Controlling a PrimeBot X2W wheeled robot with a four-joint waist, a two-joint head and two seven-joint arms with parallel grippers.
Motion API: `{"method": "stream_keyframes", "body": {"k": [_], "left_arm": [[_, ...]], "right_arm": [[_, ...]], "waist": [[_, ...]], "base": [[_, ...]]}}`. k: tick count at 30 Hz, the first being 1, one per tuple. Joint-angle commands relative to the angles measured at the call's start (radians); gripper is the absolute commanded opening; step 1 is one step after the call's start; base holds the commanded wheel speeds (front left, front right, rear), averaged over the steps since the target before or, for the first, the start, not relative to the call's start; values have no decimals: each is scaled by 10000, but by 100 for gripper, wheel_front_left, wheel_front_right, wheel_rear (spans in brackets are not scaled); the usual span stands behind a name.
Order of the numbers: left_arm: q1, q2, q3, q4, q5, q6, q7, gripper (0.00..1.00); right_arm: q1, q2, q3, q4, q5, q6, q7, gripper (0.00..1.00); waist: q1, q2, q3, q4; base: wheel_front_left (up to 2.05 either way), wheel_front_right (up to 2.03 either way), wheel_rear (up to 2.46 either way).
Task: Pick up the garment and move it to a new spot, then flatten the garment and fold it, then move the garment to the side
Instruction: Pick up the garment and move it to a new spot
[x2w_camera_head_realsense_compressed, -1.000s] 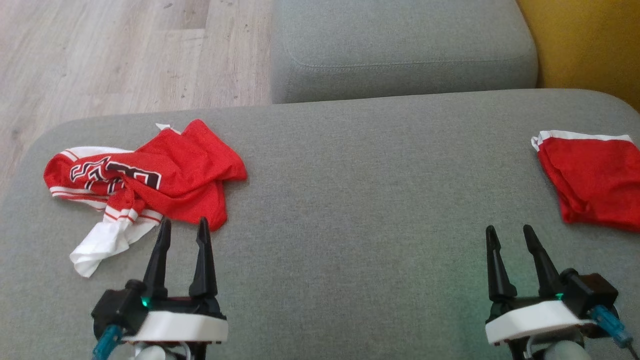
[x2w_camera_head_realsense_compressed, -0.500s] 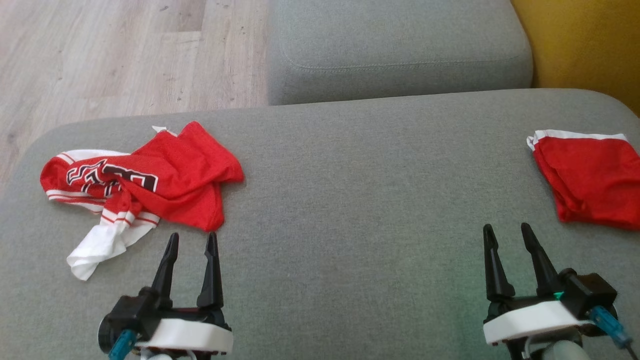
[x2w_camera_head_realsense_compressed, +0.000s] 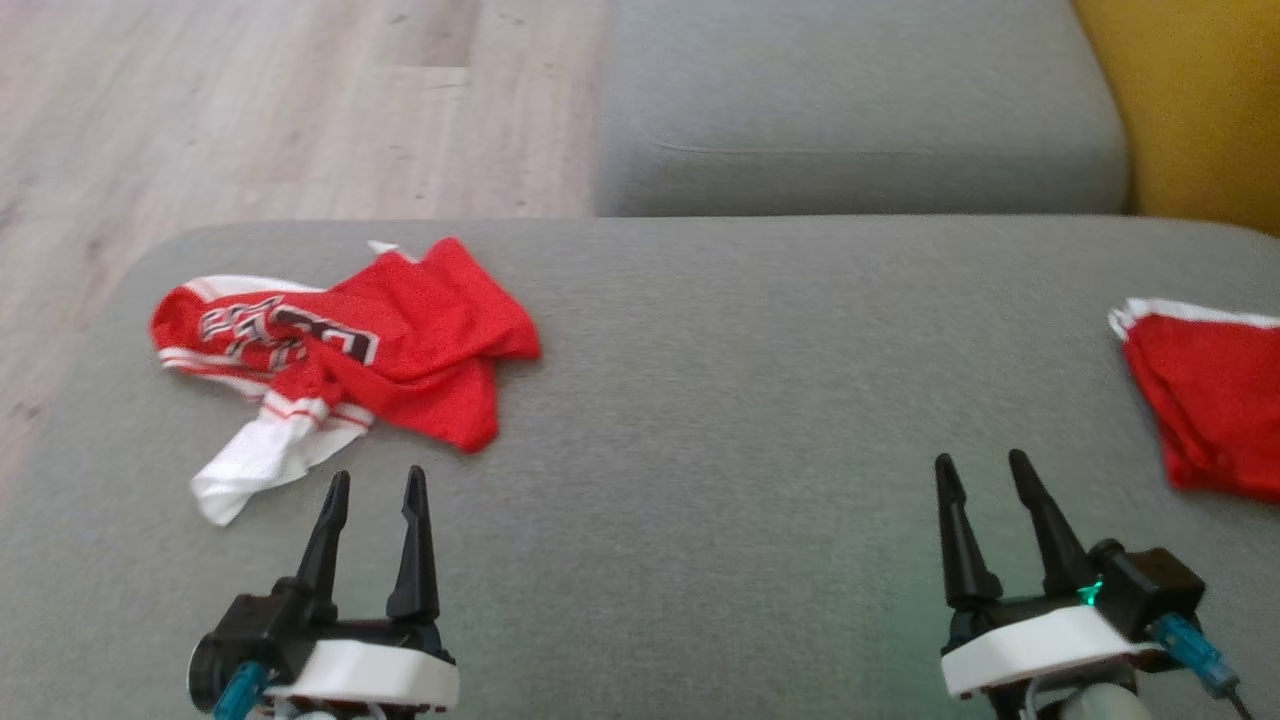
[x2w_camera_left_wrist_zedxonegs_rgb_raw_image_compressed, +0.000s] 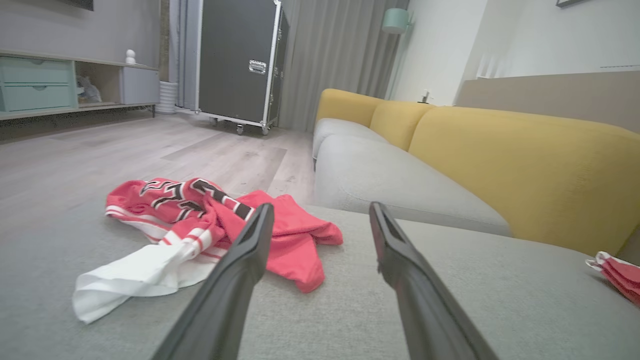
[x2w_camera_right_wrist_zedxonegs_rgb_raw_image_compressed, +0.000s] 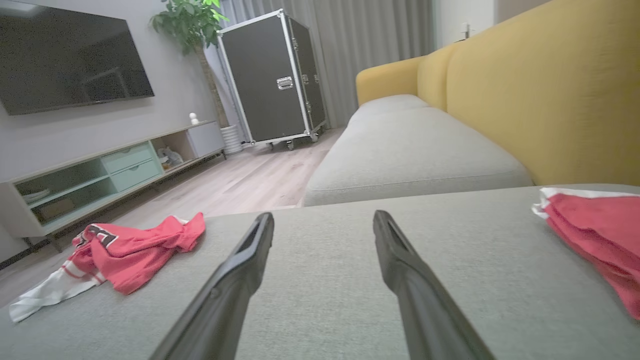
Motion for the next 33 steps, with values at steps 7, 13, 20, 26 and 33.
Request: {"method": "stream_keyframes", "body": {"k": [7,13,20,26,33], "left_arm": [[-139,27,720,-339,284,-9,-94,100],[-10,27,921,-371,426,-92,-94,100],[19,27,1099,-417,551,-182,-94,100],[-91,33,1275,-375,789,-305,-94,100],[-1430,684,815,459,1062,-459,-93,100]], "right_arm": [[-216,-24,733,-300,279,33,-110,100],[-120,-24,987,-252,427,33,-110,100],[-61,-24,1182,-208,558,33,-110,100],[-131,-24,1269,-198,556,33,-110,100],[-379,-24,954,-361,285,33,-110,100]], "waist": [[0,0,-284,1117],[0,0,-417,1808],[0,0,-426,2298],[0,0,-218,2249],[0,0,533,1775]], "base": [[0,0,0],[0,0,0],[0,0,0],[0,0,0],[0,0,0]]}}
